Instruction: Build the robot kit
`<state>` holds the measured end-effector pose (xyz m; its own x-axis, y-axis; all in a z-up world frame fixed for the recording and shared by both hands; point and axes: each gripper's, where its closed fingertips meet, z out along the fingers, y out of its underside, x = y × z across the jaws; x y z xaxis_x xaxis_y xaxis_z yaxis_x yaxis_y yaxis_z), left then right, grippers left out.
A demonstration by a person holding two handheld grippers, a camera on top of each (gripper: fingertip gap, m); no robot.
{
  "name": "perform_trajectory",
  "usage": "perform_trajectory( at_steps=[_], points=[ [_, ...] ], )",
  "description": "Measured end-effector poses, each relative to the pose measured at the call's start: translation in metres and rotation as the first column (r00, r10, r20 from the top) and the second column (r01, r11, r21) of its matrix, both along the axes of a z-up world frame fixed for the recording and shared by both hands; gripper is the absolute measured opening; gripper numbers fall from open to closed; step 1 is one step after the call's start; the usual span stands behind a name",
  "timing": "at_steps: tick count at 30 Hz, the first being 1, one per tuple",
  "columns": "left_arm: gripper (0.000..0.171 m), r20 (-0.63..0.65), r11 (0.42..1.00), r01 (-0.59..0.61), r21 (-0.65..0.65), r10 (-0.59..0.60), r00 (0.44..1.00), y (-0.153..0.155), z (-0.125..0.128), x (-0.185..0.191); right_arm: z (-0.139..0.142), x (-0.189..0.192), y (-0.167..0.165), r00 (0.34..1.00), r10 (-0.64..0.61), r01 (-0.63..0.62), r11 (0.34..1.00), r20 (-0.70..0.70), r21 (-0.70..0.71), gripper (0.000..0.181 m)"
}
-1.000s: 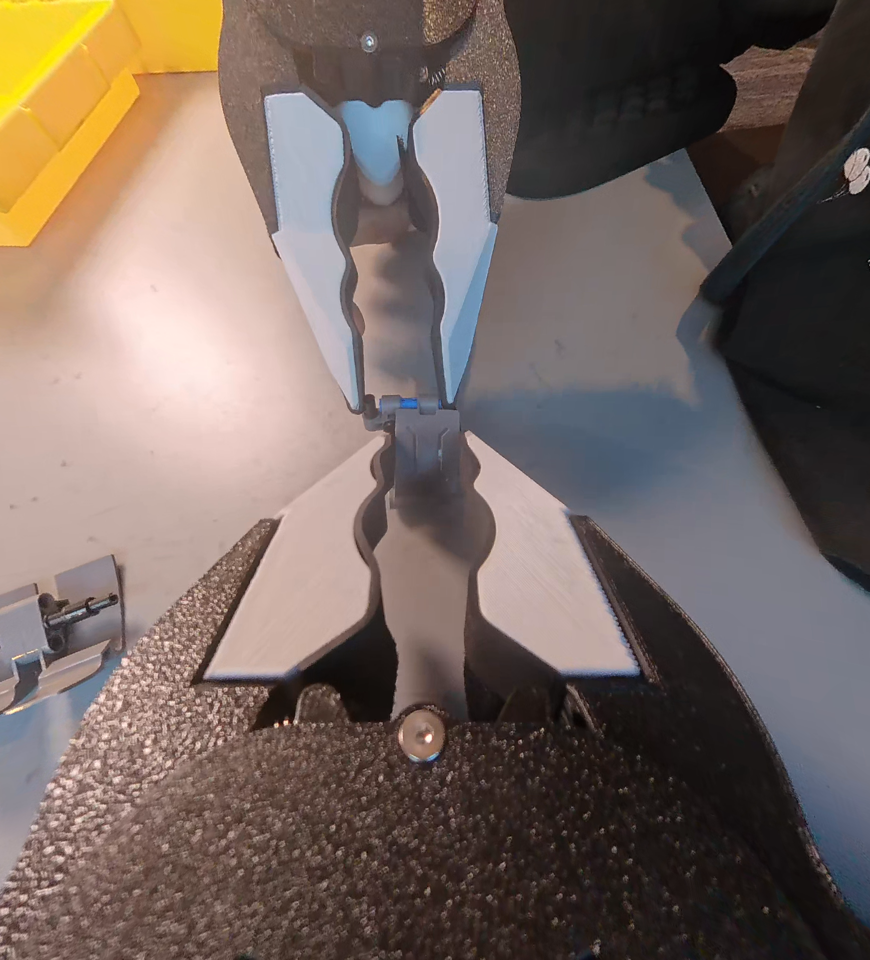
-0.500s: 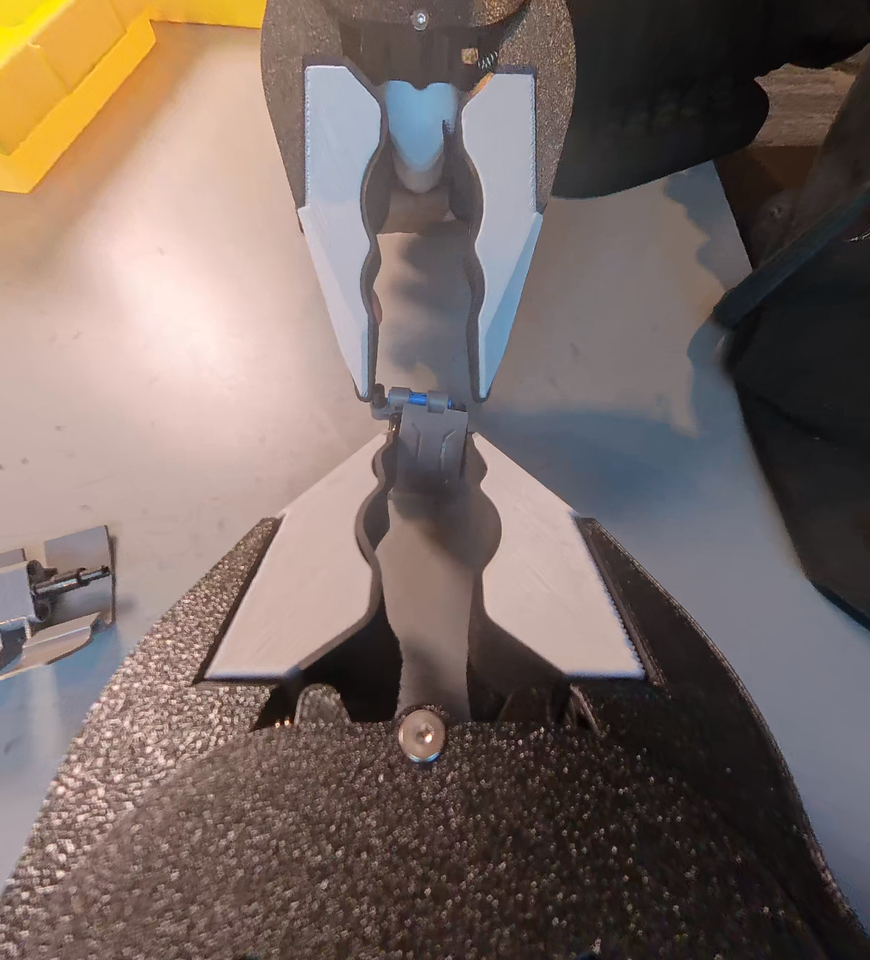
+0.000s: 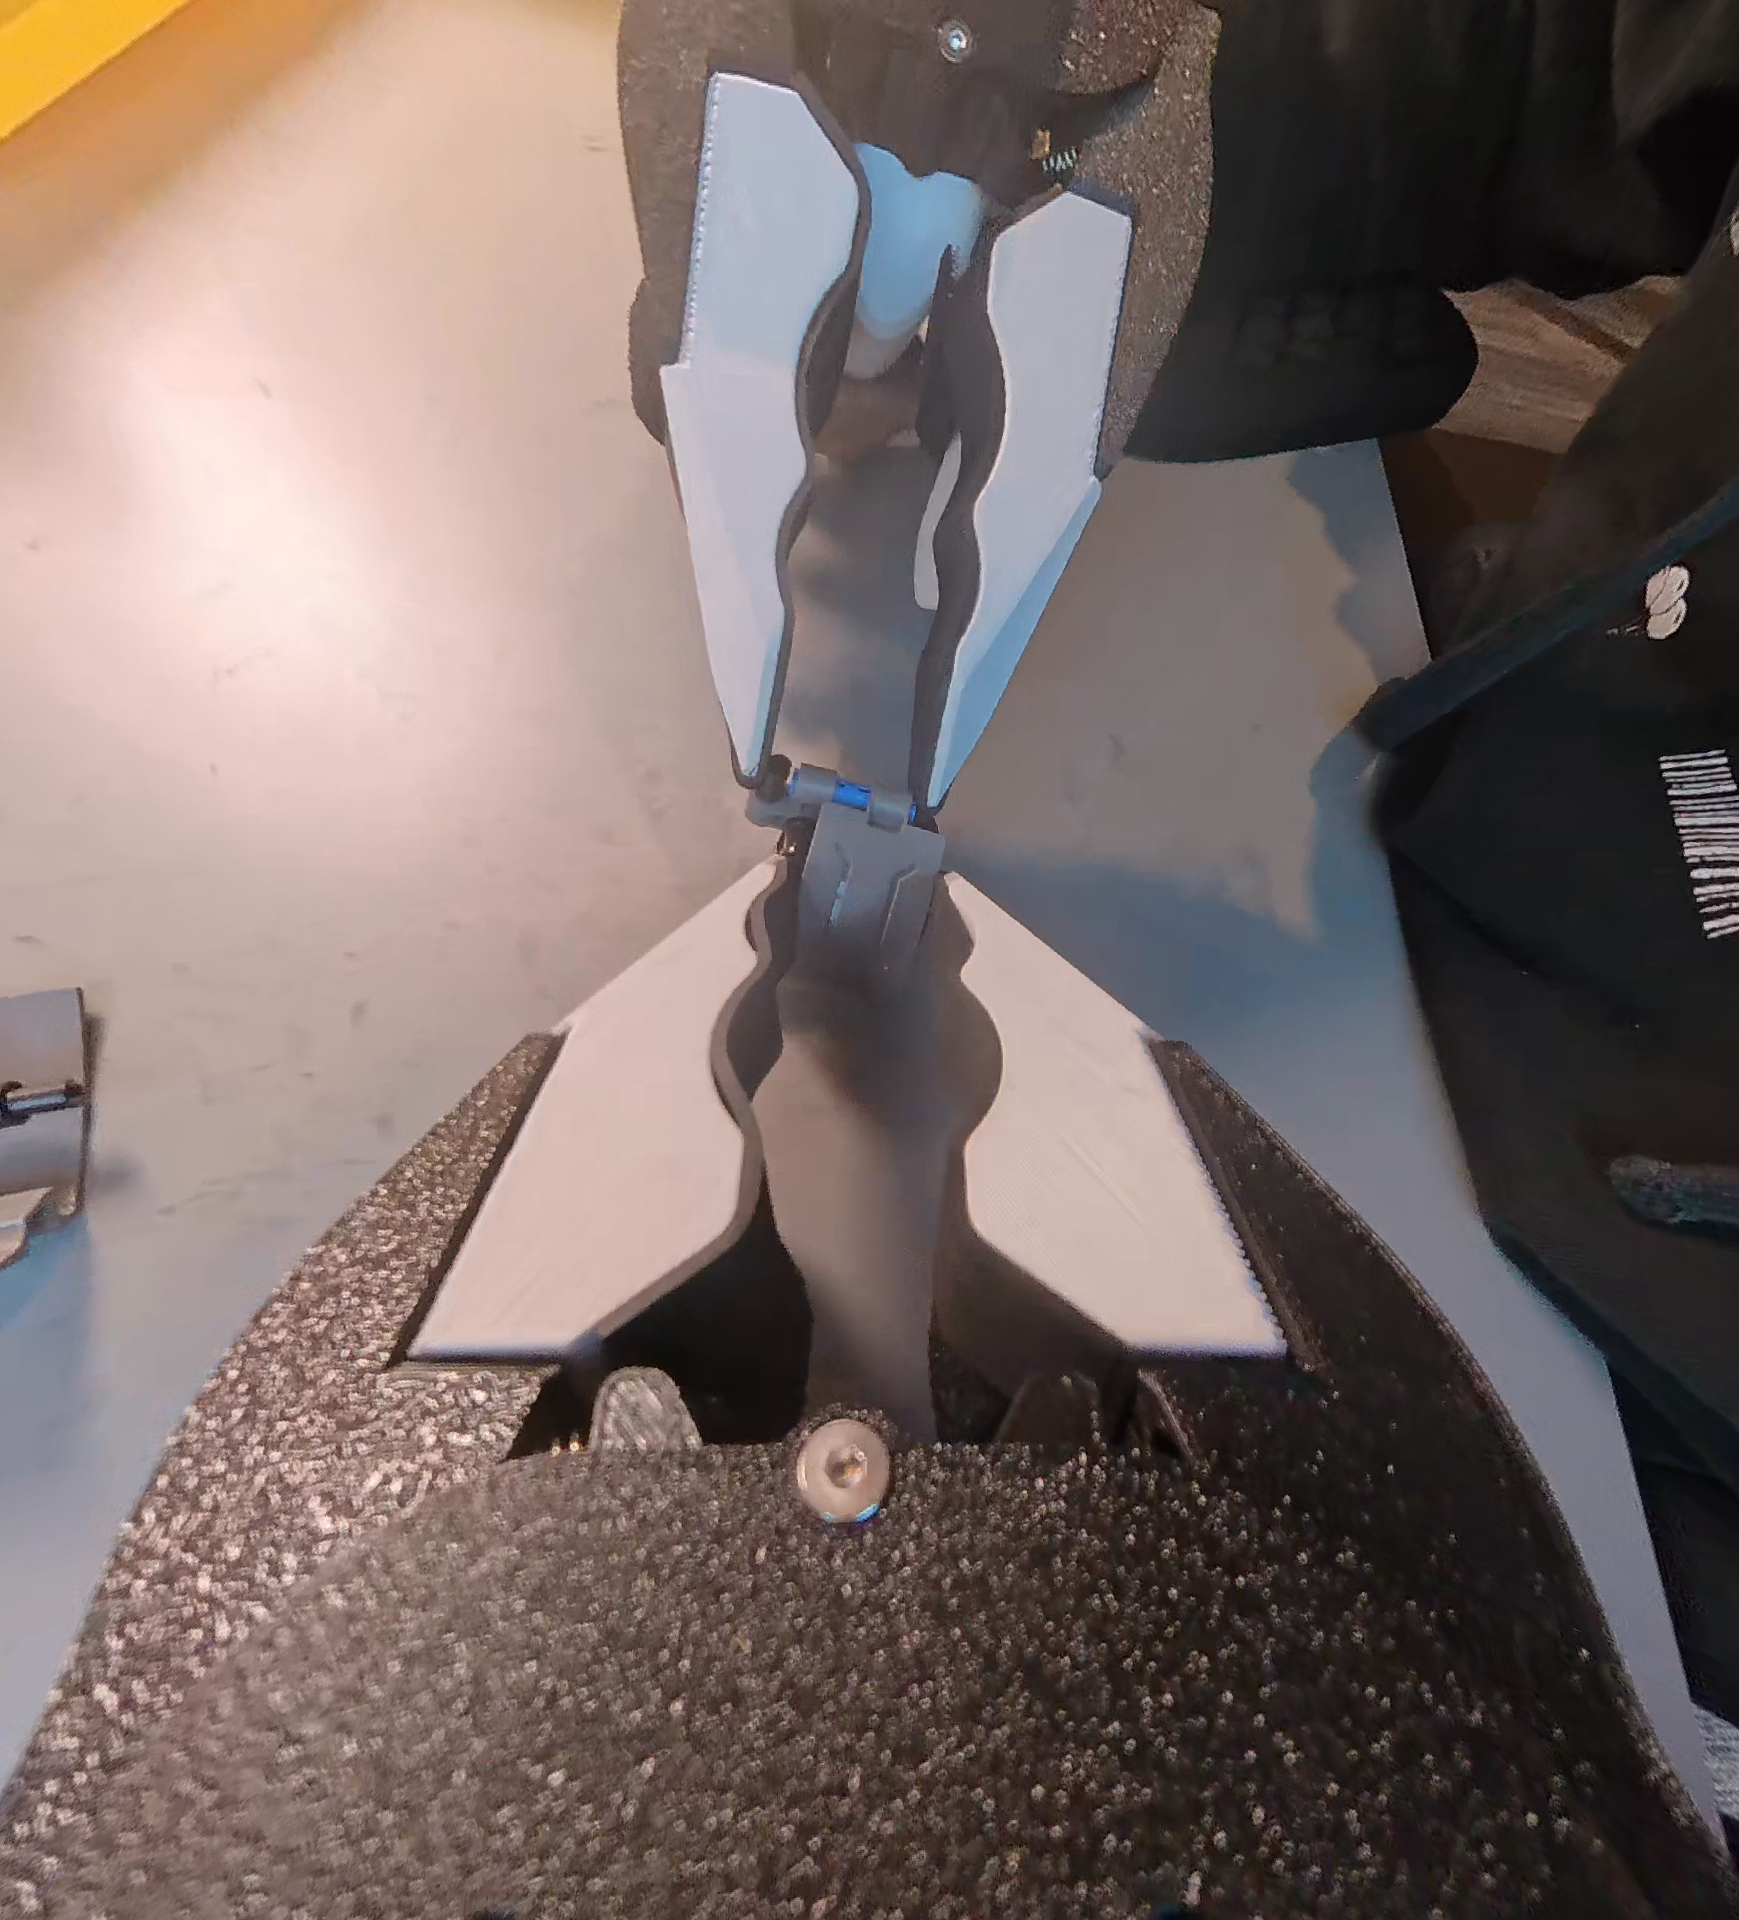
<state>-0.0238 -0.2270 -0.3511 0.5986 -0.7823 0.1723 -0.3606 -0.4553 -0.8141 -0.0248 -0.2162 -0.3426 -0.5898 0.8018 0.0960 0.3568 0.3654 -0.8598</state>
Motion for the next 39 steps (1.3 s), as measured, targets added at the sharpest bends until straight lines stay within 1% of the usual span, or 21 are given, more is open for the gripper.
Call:
perform_trajectory(
  at_steps=[6,15,17,18,20,25,28,29,30,31,32,34,36,39],
  points=[
    [0.022,0.023,0.998,-0.048,-0.04,0.049,0.999,0.002,0.0,0.001,-0.001,0.001,0.001,1.0,-0.019,0.02,0.999,-0.022,0.039,0.025],
    [0.022,0.04,0.993,-0.106,-0.059,0.108,0.993,0.005,0.0,0.002,-0.001,0.002,0.002,0.999,-0.024,0.027,0.996,-0.036,0.085,0.025],
    [0.023,0.046,0.993,-0.106,-0.056,0.108,0.993,0.006,0.0,0.001,-0.001,0.0,0.004,0.999,-0.042,0.044,0.998,-0.031,0.055,0.025],
    [0.023,0.043,0.992,-0.116,-0.042,0.118,0.992,0.008,0.0,-0.001,-0.002,-0.002,0.007,0.998,-0.065,0.066,0.997,-0.021,0.033,0.026],
    [0.025,0.024,0.996,-0.085,-0.004,0.085,0.996,0.009,0.001,-0.001,-0.002,-0.003,0.009,0.998,-0.069,0.069,0.998,0.001,0.005,0.028],
    [0.033,0.022,0.991,-0.106,0.08,0.105,0.994,0.013,0.009,-0.01,0.003,-0.004,0.013,0.996,-0.084,0.084,0.995,0.011,-0.061,0.028],
    [0.035,-0.015,0.996,-0.068,0.059,0.069,0.998,0.01,0.002,-0.008,0.001,-0.004,0.009,0.997,-0.072,0.074,0.996,0.026,-0.052,0.028],
    [0.034,-0.027,0.997,-0.047,0.061,0.049,0.998,0.008,0.0,-0.005,-0.001,-0.004,0.007,0.997,-0.072,0.073,0.996,0.035,-0.051,0.028],
    [0.027,-0.031,0.998,-0.029,0.062,0.031,0.999,0.006,0.0,-0.003,-0.001,-0.004,0.007,0.997,-0.072,0.074,0.996,0.037,-0.047,0.029],
    [0.027,-0.032,0.998,-0.028,0.059,0.03,0.999,0.006,0.0,-0.003,-0.001,-0.004,0.007,0.997,-0.072,0.074,0.996,0.036,-0.046,0.029],
    [0.027,-0.024,0.998,-0.029,0.047,0.03,0.999,0.006,-0.001,-0.003,-0.001,-0.004,0.006,0.997,-0.069,0.071,0.996,0.036,-0.049,0.029],
    [0.027,0.003,0.999,-0.028,0.016,0.028,1.0,0.006,0.0,-0.003,-0.001,-0.001,0.004,0.998,-0.042,0.045,0.997,0.047,-0.061,0.038],
    [0.027,0.042,0.999,-0.025,-0.026,0.026,0.999,0.008,0.002,-0.003,-0.004,0.0,0.006,0.998,-0.037,0.04,0.998,0.056,-0.042,0.04],
    [0.029,0.082,0.997,-0.029,-0.078,0.035,0.996,0.014,0.002,-0.003,-0.02,0.005,0.012,0.994,-0.033,0.026,0.997,0.105,0.067,0.037]
  ],
)
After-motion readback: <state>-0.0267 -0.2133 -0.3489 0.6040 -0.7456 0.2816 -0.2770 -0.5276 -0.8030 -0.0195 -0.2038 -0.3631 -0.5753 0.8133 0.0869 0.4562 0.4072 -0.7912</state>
